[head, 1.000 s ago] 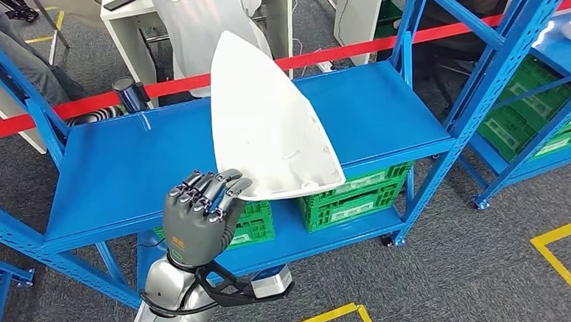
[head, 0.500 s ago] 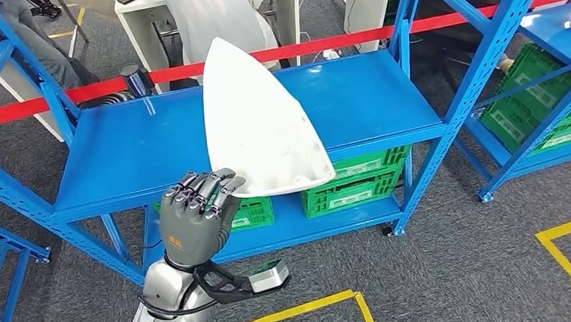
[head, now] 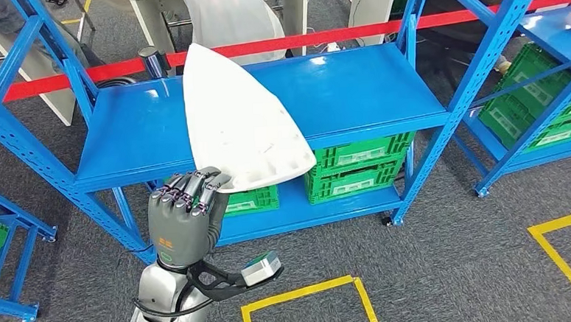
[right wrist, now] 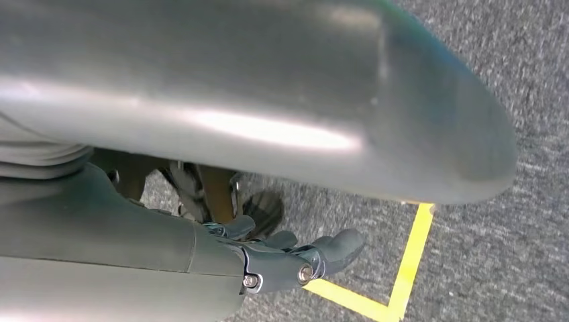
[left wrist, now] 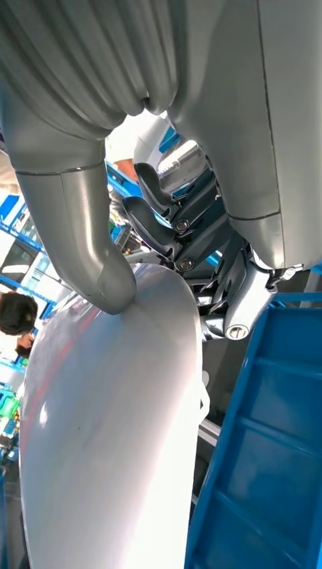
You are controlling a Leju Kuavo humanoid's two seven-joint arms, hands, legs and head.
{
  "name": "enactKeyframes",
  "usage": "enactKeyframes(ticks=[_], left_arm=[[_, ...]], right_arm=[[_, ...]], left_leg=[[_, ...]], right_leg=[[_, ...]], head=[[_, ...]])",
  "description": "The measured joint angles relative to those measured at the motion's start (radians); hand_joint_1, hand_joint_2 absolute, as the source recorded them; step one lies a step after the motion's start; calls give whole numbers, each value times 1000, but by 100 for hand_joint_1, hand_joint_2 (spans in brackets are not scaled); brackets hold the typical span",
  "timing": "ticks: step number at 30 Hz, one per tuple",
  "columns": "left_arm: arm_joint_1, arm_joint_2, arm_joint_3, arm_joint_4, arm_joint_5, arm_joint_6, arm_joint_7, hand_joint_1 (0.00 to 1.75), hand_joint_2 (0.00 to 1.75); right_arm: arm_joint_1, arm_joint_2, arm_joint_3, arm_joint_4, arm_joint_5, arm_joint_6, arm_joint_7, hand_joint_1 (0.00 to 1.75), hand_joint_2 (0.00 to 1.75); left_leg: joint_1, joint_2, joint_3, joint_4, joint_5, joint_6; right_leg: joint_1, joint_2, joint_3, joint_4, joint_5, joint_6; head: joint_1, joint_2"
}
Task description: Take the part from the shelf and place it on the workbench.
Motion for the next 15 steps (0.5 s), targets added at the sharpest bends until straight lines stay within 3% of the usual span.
enactKeyframes(ticks=[2, 5, 6, 8, 10, 11, 12, 13, 15], left_arm=[[2, 1, 1, 0, 0, 0, 4, 175, 175], [6, 4, 3, 0, 0, -1, 7, 175, 175], [8, 5, 4, 0, 0, -1, 8, 175, 175], [12, 7, 7, 1, 0, -1, 8, 175, 175], [15, 8, 10, 1, 0, -1, 8, 175, 175], [17, 8, 11, 2, 0, -1, 8, 175, 175], [18, 8, 12, 2, 0, -1, 8, 175, 175], [19, 8, 12, 4, 0, -1, 8, 175, 175], [17, 7, 12, 7, -1, -1, 9, 175, 175]], right_arm=[[-1, 0, 0, 0, 0, 0, -4, 0, 0], [-1, 1, 0, 0, 0, 0, -7, 0, 0], [-1, 2, 0, 0, 0, 0, -8, 0, 0], [-2, 3, 0, 0, 0, 0, -9, 0, 0], [-1, 3, 0, 0, 0, 0, -10, 0, 0], [0, 3, 0, 0, 0, 0, -10, 0, 0], [0, 3, 0, 0, 0, 0, -10, 0, 0], [0, 3, 0, 0, 0, 0, -10, 0, 0], [-1, 4, 0, 0, 0, 0, -12, 0, 0]], left_leg=[[-1, -2, -15, 15, 7, -12], [-1, -4, -22, 17, 20, -32], [0, -3, -27, 23, 10, -38], [3, -2, -54, 84, -60, -48], [4, -1, -88, 202, -151, -55], [4, -1, -96, 253, -173, -56], [4, -1, -88, 276, -172, -55], [4, -1, -62, 263, -154, -52], [1, -14, 35, 145, -114, -38]], right_leg=[[3, 6, 58, -91, 1, -12], [5, 8, 51, -104, 4, -40], [4, 5, 43, -104, 13, -49], [2, 0, 23, -106, 32, -62], [4, -3, -1, -106, 51, -66], [5, -5, -13, -105, 60, -66], [6, -7, -24, -105, 69, -65], [7, -8, -34, -104, 79, -63], [7, -5, -50, -104, 96, -57]], head=[[2, 0], [2, 0], [1, 0], [-4, 0], [-8, 0], [-9, 0], [-9, 0], [-9, 0], [-8, 0]])
